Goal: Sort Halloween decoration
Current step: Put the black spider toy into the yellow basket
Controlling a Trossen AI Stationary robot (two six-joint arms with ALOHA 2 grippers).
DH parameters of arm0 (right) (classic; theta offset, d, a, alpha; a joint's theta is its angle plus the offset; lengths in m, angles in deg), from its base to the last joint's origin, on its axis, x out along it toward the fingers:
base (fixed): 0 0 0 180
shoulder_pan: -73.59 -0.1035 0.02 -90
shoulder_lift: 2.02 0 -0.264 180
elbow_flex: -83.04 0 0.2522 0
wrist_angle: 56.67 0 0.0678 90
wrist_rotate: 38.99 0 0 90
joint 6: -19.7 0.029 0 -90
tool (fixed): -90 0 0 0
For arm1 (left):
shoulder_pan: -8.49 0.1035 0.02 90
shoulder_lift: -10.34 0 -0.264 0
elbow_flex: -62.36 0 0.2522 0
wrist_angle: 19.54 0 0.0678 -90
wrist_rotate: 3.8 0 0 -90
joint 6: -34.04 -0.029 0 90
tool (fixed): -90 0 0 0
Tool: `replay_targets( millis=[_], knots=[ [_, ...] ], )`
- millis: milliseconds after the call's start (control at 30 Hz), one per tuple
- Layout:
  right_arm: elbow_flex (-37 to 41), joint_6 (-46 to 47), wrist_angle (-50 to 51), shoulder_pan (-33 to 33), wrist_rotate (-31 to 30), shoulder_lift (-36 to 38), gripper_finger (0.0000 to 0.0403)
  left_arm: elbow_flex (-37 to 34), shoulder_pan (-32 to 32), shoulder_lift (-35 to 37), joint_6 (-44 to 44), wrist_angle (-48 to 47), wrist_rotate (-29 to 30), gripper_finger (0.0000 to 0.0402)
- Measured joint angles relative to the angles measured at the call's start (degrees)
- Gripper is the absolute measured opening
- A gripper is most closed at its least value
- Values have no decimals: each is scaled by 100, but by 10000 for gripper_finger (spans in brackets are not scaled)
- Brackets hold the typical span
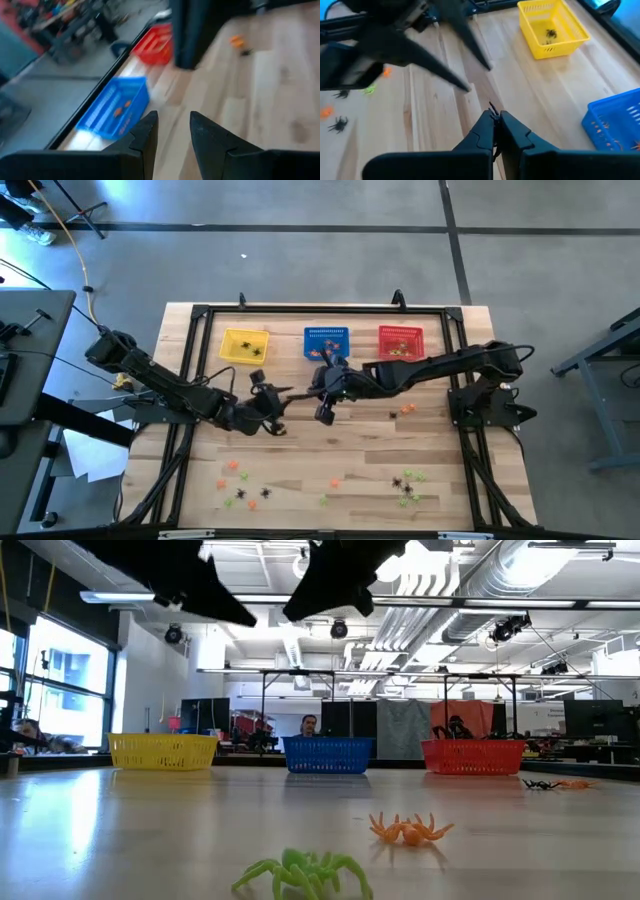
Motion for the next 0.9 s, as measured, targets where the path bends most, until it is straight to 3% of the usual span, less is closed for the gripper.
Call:
replay_targets(
  millis=[300,633,900],
  knots=[
    [0,-12,-161,-99,-192,15,0,0,-181,0,-1180,1070,-1167,102],
    [-2,-12,-229,-201,-138,15,0,0,-176,0,-1334,1091,-464,104],
    [-2,5,-262,-235,-127,17,0,0,-152,0,-1572,1085,-380,148]
  ],
)
